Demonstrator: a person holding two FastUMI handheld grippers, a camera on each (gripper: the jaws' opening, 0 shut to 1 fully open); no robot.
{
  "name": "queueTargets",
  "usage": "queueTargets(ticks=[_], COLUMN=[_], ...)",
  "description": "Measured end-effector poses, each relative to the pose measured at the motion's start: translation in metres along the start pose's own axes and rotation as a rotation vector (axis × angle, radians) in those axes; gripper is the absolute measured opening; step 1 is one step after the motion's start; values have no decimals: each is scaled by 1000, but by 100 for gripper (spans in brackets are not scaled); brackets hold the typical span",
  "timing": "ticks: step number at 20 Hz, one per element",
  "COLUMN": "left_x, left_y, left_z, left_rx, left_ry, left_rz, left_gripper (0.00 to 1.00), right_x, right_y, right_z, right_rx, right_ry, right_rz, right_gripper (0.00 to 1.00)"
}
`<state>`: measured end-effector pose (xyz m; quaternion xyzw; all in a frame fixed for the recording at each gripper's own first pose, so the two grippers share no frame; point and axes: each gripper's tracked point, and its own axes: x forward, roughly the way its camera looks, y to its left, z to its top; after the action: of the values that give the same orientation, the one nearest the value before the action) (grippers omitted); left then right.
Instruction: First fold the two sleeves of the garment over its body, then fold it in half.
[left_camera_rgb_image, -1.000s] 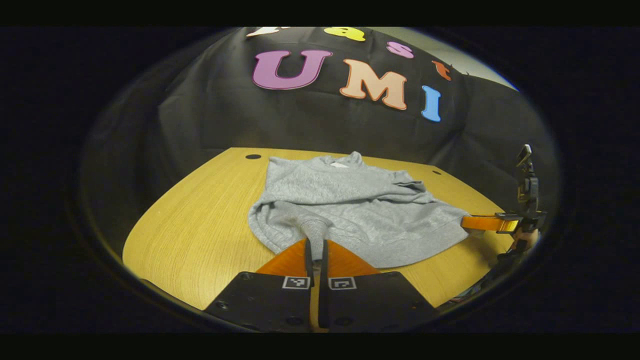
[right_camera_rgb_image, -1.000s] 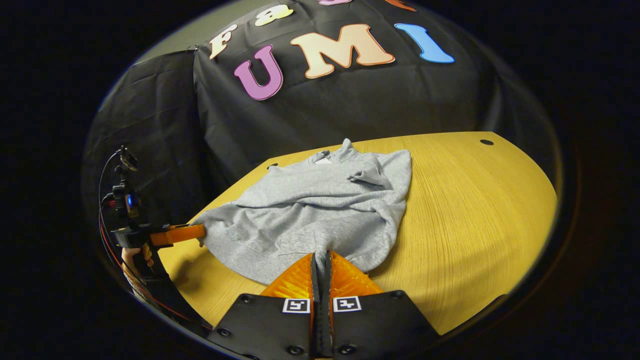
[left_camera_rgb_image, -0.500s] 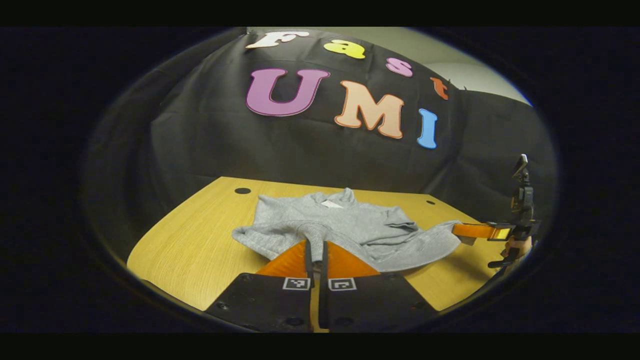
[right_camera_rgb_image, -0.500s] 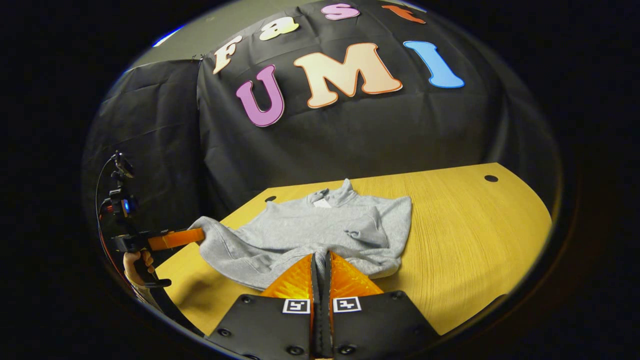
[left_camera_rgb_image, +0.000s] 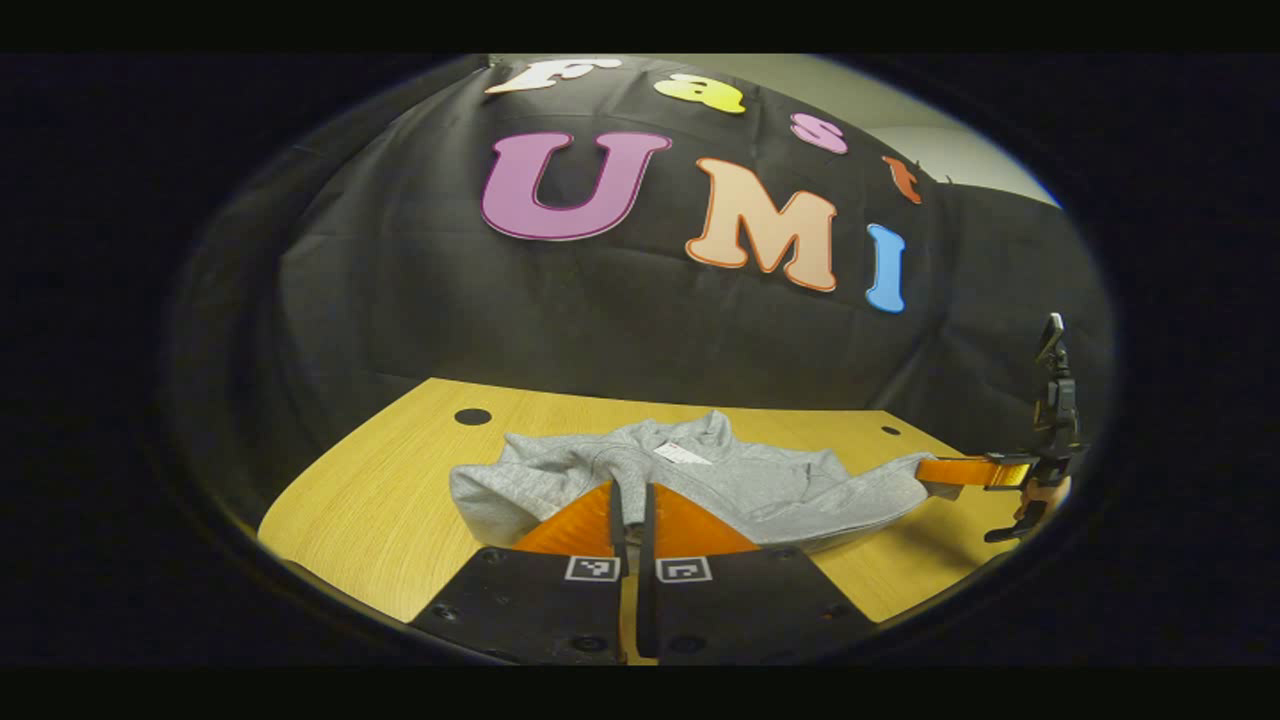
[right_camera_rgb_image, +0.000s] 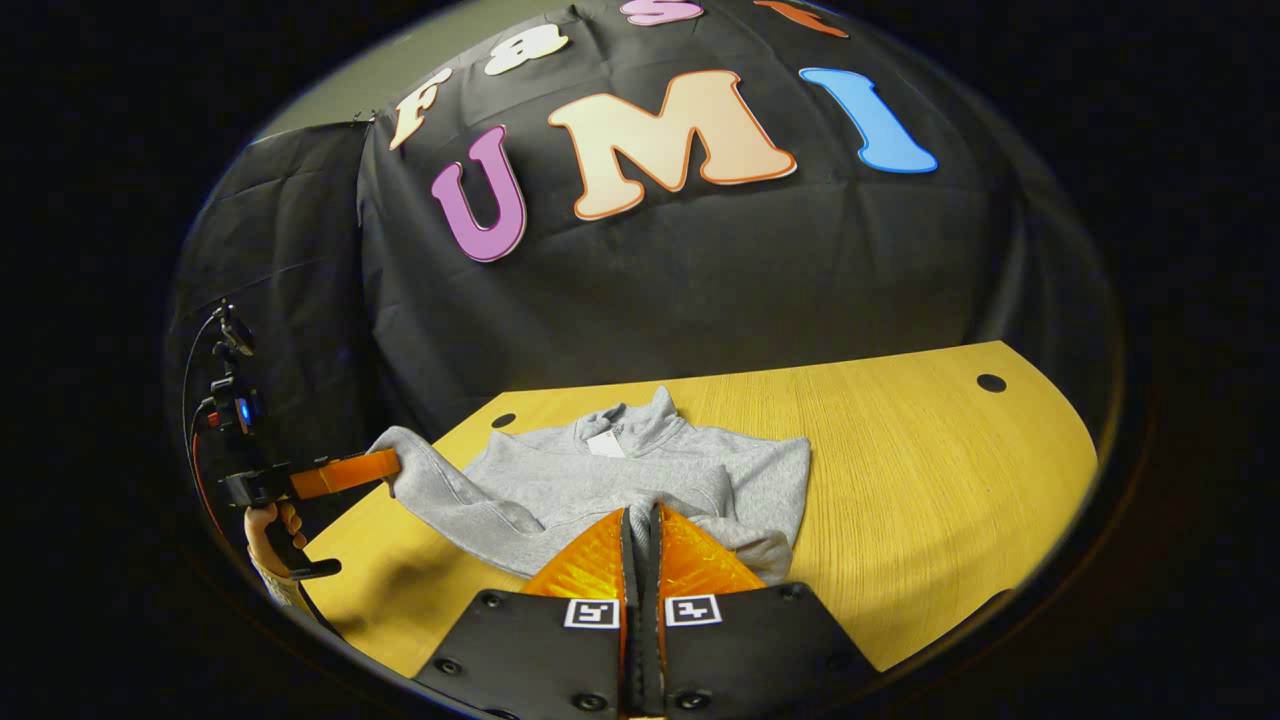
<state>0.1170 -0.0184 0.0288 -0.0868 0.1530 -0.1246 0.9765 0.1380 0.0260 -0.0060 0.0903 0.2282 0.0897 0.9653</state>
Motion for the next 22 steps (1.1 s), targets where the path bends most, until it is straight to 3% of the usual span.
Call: queueTargets(ticks=[11,12,13,14,16,17,18,19,20,22], left_x=[69,74,77,78,82,82,80,77,73,59], left_y=[16,21,30,31,30,33,34,37,38,35], left_z=[-32,-29,-25,-19,-11,-7,-1,8,19,37], left_rx=[37,58,89,105,111,114,118,121,125,131], left_ry=[96,86,72,55,22,3,-18,-49,-80,-131], left_rz=[52,84,126,135,143,156,167,184,197,203], left_gripper=[0,2,13,17,62,80,87,95,95,94], right_x=[56,58,61,63,61,65,61,60,53,40], right_y=[-29,-31,-34,-44,-57,-59,-62,-67,-67,-58], right_z=[-14,-11,-7,-1,13,16,20,22,26,38], right_rx=[130,147,151,140,142,145,135,109,84,63], right_ry=[90,90,73,53,16,7,0,-13,-28,-56], right_rz=[-2,-6,-19,-56,-86,-83,-103,-126,-128,-115], right_gripper=[2,4,6,16,21,45,68,84,96,97])
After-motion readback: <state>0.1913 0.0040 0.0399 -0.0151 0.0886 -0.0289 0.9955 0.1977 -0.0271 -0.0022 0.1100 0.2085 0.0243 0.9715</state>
